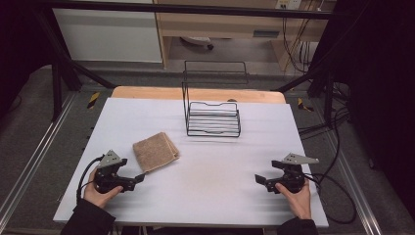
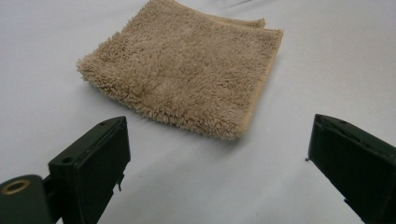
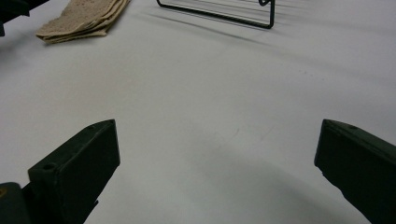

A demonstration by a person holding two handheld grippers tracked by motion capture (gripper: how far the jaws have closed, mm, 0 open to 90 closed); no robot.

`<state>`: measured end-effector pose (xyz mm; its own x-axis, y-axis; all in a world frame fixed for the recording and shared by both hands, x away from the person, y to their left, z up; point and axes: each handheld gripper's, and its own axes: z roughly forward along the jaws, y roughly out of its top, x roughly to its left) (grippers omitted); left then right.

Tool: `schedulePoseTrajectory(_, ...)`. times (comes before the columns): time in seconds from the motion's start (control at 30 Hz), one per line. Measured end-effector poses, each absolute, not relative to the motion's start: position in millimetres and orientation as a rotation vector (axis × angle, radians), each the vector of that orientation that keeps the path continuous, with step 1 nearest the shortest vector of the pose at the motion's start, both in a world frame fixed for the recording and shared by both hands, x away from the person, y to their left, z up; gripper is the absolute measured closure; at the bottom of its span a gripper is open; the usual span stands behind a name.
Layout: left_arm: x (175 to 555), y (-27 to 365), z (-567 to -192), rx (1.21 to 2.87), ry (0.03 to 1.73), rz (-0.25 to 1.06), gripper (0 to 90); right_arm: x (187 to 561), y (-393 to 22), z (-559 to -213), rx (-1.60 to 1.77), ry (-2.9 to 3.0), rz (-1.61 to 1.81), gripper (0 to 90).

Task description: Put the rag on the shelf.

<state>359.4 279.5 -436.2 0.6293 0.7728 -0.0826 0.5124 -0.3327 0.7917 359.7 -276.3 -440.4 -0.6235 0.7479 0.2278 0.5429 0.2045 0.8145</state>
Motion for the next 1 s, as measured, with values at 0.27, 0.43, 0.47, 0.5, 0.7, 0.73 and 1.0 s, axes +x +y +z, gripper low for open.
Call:
schedulePoseTrajectory(0.27,358,277,-434,2.015,1.010,0.397,5.5,359,-275,-441,1.240,2.269,1.371,0.9)
schedulePoseTrajectory(0.43,358,274,-431,2.020,1.011,0.418,7.2,359,-273,-441,1.244,2.272,1.356,0.8)
schedulePoseTrajectory(0.47,358,273,-430,2.016,1.016,0.423,9.4,359,-271,-442,1.243,2.281,1.342,0.8)
schedulePoseTrajectory(0.5,358,272,-429,2.015,1.020,0.425,9.4,359,-271,-442,1.243,2.281,1.342,0.8)
schedulePoseTrajectory(0.7,359,263,-424,2.007,1.035,0.453,22.1,359,-268,-442,1.239,2.290,1.328,0.8)
schedulePoseTrajectory(0.73,360,261,-423,2.005,1.038,0.456,24.8,359,-268,-442,1.238,2.289,1.329,0.9)
schedulePoseTrajectory(1.0,367,243,-425,2.041,1.044,0.432,43.6,360,-267,-443,1.236,2.294,1.324,1.0)
